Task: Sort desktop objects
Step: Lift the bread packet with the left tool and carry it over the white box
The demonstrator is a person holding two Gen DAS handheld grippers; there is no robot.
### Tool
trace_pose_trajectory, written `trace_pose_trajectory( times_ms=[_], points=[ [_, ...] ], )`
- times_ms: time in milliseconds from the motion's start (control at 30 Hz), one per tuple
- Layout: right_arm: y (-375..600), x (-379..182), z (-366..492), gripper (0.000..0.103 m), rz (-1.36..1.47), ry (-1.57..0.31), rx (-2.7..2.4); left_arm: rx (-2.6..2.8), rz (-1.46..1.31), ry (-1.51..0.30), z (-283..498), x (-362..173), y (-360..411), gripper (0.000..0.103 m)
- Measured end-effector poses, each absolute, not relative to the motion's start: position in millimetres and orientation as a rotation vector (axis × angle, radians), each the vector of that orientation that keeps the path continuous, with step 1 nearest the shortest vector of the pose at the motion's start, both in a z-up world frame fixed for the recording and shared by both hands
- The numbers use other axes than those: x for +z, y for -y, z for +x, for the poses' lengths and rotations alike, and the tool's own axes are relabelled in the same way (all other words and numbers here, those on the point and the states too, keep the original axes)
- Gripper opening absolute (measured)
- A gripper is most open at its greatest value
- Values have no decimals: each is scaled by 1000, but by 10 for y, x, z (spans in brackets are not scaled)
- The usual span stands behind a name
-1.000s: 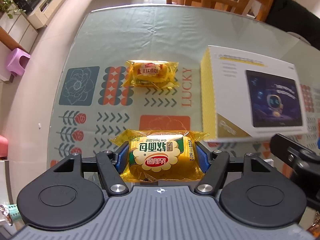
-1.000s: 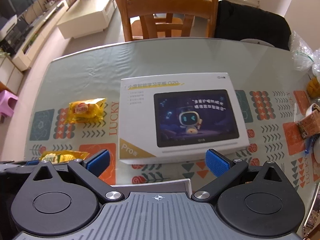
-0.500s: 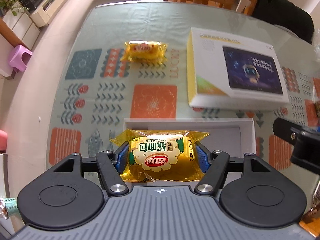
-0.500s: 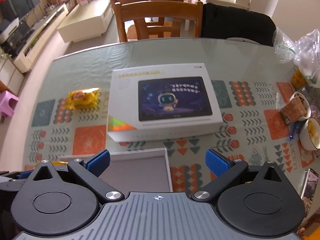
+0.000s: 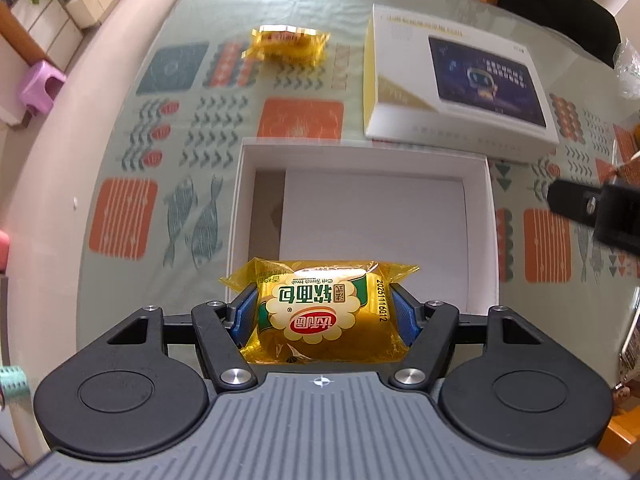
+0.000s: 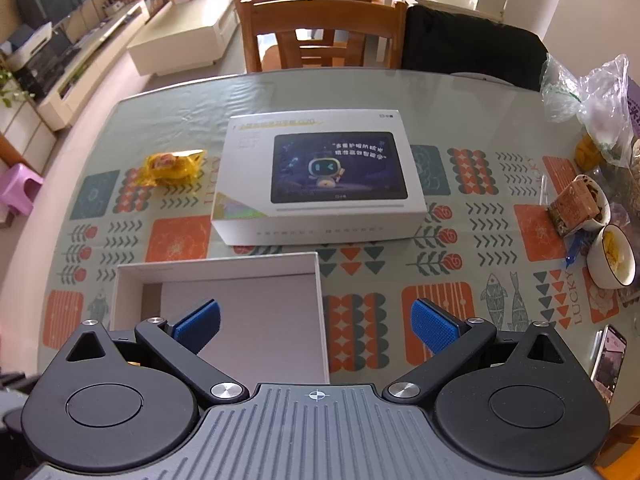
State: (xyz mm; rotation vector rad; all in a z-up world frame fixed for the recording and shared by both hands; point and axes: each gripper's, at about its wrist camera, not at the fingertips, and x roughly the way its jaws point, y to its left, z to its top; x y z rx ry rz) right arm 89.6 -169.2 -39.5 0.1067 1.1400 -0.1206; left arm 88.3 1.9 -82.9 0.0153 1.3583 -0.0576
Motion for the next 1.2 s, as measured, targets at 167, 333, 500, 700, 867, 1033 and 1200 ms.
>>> trace_pose_trajectory(
  times_ms=[167,333,500,700,867,1033,1200],
  points=[
    [1663,-375,862,103,90,-1137,-96,-58,-1,-1408,655,-898,-74,83],
    [1631,-355,832,103,74,-1133,-71,-46,-21,-1447,501,-968,-139,84],
    [1599,-335,801,103,57,-1130,-46,-44,-33,-1476,412,-1021,-152,84],
    [1623,-376,804,103,49,-1141,-37,-46,-39,-1496,378,-1067,-117,84],
    [1655,-422,832,103,50,-1155,-40,-31,-45,-1500,438,-1112,-114,84],
    [1694,-459,897,103,59,-1166,-56,-39,-30,-1512,534,-1149,-91,84],
    [1742,-499,969,103,71,-1178,-78,-53,-7,-1513,663,-1187,-67,84]
  ],
)
